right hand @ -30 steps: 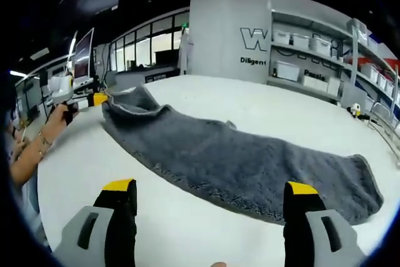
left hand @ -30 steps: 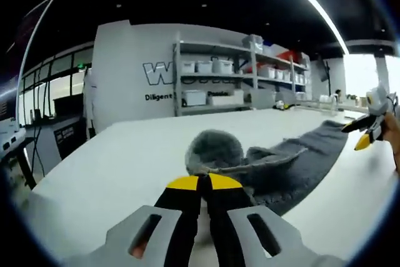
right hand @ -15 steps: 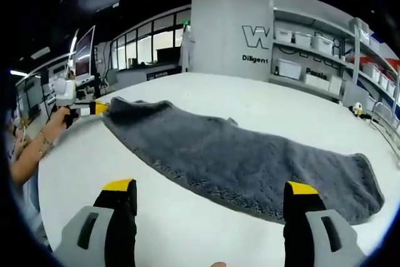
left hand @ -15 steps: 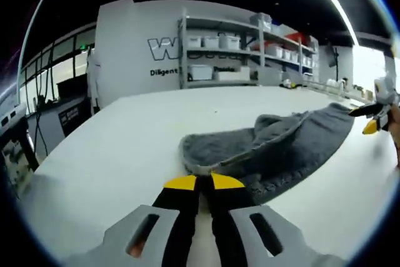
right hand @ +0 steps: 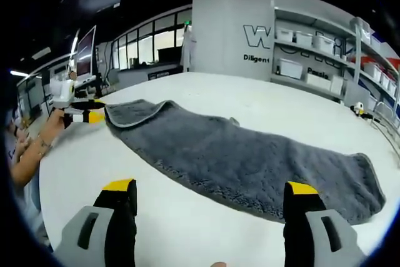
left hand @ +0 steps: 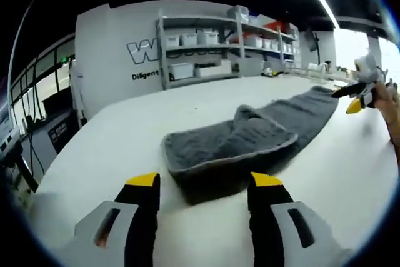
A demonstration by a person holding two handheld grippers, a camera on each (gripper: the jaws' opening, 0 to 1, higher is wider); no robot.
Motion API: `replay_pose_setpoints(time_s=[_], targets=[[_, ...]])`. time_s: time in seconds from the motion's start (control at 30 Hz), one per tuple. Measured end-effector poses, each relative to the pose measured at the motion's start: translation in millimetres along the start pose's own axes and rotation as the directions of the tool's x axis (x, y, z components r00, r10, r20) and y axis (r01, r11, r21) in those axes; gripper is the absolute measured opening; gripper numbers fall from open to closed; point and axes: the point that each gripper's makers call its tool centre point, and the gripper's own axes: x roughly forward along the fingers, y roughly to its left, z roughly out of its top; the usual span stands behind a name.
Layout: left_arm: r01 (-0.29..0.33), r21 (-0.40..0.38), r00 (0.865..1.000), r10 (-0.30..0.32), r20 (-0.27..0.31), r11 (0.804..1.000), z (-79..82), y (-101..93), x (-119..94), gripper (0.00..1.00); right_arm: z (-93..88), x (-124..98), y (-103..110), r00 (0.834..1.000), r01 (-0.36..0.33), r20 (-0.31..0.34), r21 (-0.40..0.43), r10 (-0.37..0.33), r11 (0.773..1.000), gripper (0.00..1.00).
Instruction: Open the folded towel by lifting each exposed corner and separating the folded layers until the towel lies flat within the target outline without major curled edges
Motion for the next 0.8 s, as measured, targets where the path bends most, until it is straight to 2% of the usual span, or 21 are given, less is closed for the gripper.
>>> replay_pose_setpoints(time_s=[0.1, 0.17, 0.27, 0.4, 0.5, 0.6, 0.67, 0.8], targets=[[0.021, 0.064, 1.0, -0.019, -0.02, 0.998, -1.3, -11.5, -3.1, 0.65, 0.4, 0.4, -0.1, 1.0, -0.002, -0.001, 0.0, 0.002, 1.0, 0.99], [0.051, 0.089, 0.999, -0.052, 0.005, 0.995, 4.8, -24.8, -5.4, 0.67, 0.3, 0.4, 0.1, 1.0, -0.002, -0.001, 0.001, 0.002, 1.0, 0.99], [0.08, 0.145, 0.993, -0.091, 0.073, 0.986, 25.1, -40.1, -7.7, 0.67, 0.5, 0.1, 0.2, 1.0, -0.003, 0.001, 0.003, 0.003, 1.0, 0.99], [0.075, 0.2, 0.992, -0.093, 0.085, 0.977, 36.3, -51.0, -6.7, 0.66, -0.1, 0.1, 0.7, 1.0, -0.004, 0.0, 0.005, 0.004, 1.0, 0.99], [0.112, 0.284, 0.989, -0.135, 0.063, 0.952, 40.2, -70.0, -1.1, 0.63, -0.1, 0.2, 2.1, 1.0, -0.01, 0.001, 0.005, 0.01, 1.0, 0.99], [0.139, 0.327, 0.986, -0.162, 0.044, 0.935, 39.7, -84.9, 4.4, 0.59, -0.6, 0.0, 2.8, 1.0, -0.013, 0.001, 0.006, 0.013, 1.0, 0.99], [0.16, 0.376, 0.983, -0.182, 0.023, 0.913, 38.4, -98.1, 9.5, 0.58, -0.1, -0.1, 3.1, 1.0, -0.016, 0.003, 0.008, 0.016, 1.0, 0.99], [0.164, 0.435, 0.984, -0.178, -0.007, 0.886, 37.6, -109.6, 18.7, 0.52, 0.5, -0.2, 3.3, 1.0, -0.019, 0.005, 0.009, 0.019, 1.0, 0.99]])
